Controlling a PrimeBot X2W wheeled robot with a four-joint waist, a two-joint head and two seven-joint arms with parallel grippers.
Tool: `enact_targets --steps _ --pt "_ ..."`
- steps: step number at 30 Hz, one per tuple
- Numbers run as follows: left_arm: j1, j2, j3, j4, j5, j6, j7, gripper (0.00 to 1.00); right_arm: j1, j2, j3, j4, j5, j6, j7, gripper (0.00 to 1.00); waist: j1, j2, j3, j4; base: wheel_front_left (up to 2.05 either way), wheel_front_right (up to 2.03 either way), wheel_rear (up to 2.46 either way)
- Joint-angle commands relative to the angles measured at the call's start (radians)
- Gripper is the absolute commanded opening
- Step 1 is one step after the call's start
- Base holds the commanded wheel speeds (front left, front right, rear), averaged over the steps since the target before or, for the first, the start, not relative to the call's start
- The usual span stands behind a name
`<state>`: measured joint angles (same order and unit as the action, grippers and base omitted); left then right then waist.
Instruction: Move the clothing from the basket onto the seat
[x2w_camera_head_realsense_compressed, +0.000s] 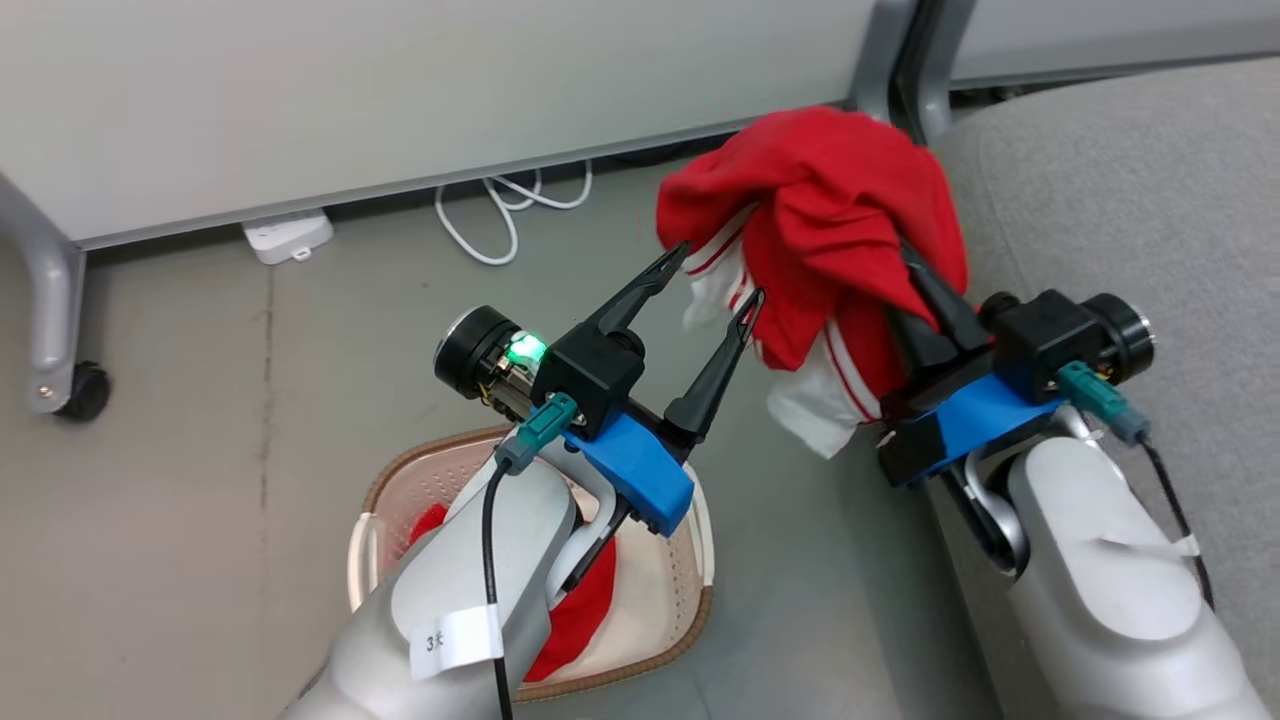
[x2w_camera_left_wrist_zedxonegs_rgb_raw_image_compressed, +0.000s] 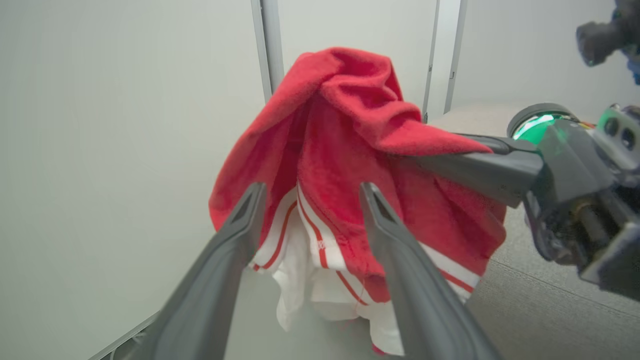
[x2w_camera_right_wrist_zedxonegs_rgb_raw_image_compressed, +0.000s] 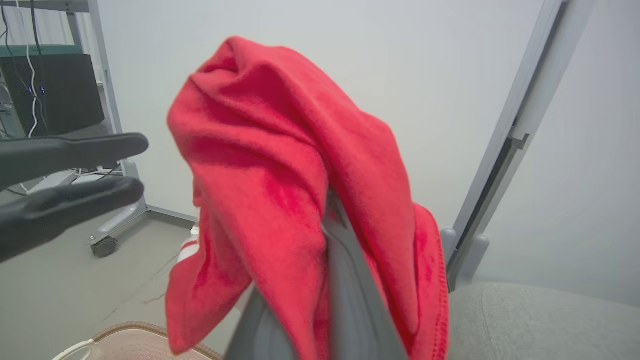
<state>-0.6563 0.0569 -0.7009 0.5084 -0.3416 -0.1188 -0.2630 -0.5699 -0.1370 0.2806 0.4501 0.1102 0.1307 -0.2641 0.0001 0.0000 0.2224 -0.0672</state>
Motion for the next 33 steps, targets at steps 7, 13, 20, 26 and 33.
enact_targets --steps 7,13,20,26,33 --pt "-0.025 0.009 -0.014 0.001 0.02 0.004 -0.003 1.0 0.037 -0.028 -0.102 -0.06 -0.012 0.0 -0.001 0.0 -0.0001 0.0 0.053 -0.085 0.0 0.0 0.0" --pt "-0.028 0.013 -0.036 0.004 0.035 0.0 -0.003 1.0 0.069 -0.042 -0.184 -0.107 -0.016 0.0 -0.001 0.0 -0.0001 0.0 0.073 -0.144 0.0 0.0 0.0" --pt "-0.037 0.015 -0.07 0.009 0.043 -0.005 -0.003 1.0 0.112 -0.041 -0.284 -0.154 -0.006 0.0 -0.001 0.0 -0.0001 0.0 0.096 -0.211 0.0 0.0 0.0" --pt "-0.043 0.014 -0.1 0.01 0.043 -0.008 -0.003 1.0 0.169 -0.029 -0.363 -0.191 -0.01 0.0 -0.001 0.0 -0.0001 0.0 0.109 -0.262 0.0 0.0 0.0" --pt "-0.045 0.01 -0.133 0.013 0.039 -0.011 -0.003 1.0 0.23 -0.016 -0.42 -0.212 -0.013 0.0 -0.001 0.0 -0.0001 0.0 0.118 -0.297 0.0 0.0 0.0"
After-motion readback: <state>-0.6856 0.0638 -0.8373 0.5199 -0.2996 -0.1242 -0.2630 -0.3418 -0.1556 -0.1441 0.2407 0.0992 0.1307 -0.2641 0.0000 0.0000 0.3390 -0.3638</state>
